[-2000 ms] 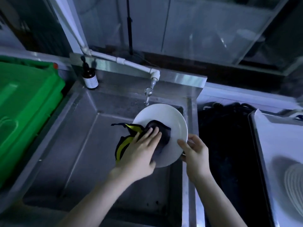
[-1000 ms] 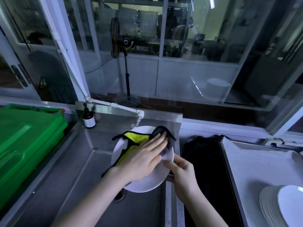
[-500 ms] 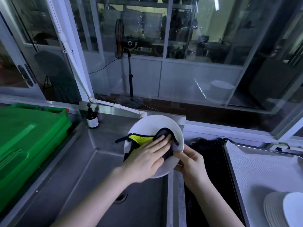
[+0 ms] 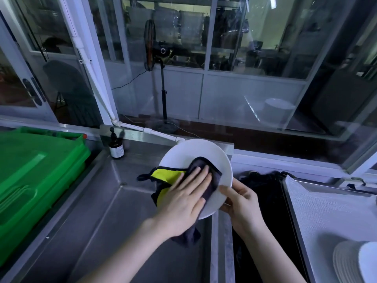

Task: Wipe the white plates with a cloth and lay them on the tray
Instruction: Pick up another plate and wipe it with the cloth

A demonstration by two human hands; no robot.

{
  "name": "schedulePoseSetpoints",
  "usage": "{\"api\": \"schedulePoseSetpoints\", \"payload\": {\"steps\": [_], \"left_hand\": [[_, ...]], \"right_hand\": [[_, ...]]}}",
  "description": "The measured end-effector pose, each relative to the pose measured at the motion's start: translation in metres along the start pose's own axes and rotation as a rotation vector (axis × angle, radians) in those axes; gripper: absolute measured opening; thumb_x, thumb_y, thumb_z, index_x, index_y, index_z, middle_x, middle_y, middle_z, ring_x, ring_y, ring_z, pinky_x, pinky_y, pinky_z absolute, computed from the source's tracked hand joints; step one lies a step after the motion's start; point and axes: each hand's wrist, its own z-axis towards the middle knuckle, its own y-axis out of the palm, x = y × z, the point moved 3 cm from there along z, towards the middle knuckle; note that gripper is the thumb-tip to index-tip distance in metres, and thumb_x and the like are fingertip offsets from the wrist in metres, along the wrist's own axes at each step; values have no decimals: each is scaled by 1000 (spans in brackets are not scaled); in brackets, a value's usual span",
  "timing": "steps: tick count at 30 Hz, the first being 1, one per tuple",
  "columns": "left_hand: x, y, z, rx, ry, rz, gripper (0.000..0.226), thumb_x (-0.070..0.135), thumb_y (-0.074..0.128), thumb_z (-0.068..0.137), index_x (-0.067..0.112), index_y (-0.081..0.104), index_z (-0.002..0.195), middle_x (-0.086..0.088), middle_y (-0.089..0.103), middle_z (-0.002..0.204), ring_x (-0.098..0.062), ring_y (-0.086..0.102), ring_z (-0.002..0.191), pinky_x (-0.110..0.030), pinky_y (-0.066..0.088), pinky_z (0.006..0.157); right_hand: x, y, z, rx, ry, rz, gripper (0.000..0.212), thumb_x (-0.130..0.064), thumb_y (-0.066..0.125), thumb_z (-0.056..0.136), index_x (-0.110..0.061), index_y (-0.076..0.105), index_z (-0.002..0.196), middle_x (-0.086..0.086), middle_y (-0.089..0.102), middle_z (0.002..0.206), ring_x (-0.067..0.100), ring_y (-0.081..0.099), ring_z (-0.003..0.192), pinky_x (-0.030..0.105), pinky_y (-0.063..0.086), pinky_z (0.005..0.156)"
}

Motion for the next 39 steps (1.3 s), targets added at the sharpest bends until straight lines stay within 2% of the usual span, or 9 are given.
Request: {"api": "schedulePoseSetpoints", "payload": {"steps": [4,7,10,12,14,23,31,33,39], "left_hand": [[-9,-9,23,17,19,20,58,41,8,101,25,6,156,12,-7,163,-5,-12,150,-37,-2,124],[-43,-18,42,13,-157,64,58,43,8,102,25,-6,156,11,-19,162,-7,-22,147,-40,-3,124],[-65,-19,42,-33,-253,70,61,40,16,105,21,-9,157,7,-23,161,-9,-25,146,-42,-1,124],[-61,-13,27,-46,-228,90,62,44,8,102,21,-11,156,6,-26,160,-13,-21,149,-41,-4,124],[-42,-2,9,-53,-186,76,63,47,0,97,24,-13,154,9,-24,159,-14,-13,151,-40,-3,124],[-8,9,19,13,37,74,59,38,18,102,21,8,158,7,-2,165,-11,-6,152,-43,1,123],[-56,14,2,14,-280,46,60,45,12,103,19,-3,155,4,-10,163,-16,-12,151,-42,6,123],[-44,22,-13,28,-285,8,60,43,8,100,19,-3,154,2,-6,164,-18,-9,151,-46,8,123],[4,35,-21,163,-184,-84,63,32,30,100,17,10,158,2,5,166,-17,5,153,-47,16,122]], "right_hand": [[11,9,-5,-62,76,40,33,6,54,91,-12,78,107,18,75,103,29,72,90,38,59,72],[20,13,-15,-85,113,21,33,8,54,91,-10,78,103,19,75,100,28,71,86,38,59,70],[19,12,-15,-23,105,15,33,8,55,90,-12,79,102,18,76,99,27,72,83,37,59,65],[14,8,-9,34,95,23,36,8,55,90,-15,80,101,17,77,97,26,72,81,35,58,61],[10,7,-3,47,87,43,36,8,54,90,-15,80,101,17,76,97,26,72,80,35,58,60],[18,13,2,-38,107,44,29,5,54,94,-9,78,103,21,74,94,30,71,83,39,59,64],[5,-3,11,87,43,21,38,7,54,91,-19,79,105,15,76,100,26,72,80,37,58,62],[2,-3,13,92,23,17,39,7,54,91,-20,79,104,14,76,98,25,72,79,37,58,62],[11,9,5,-36,53,-32,35,6,54,93,-15,77,108,20,75,102,31,73,89,38,60,68]]}}
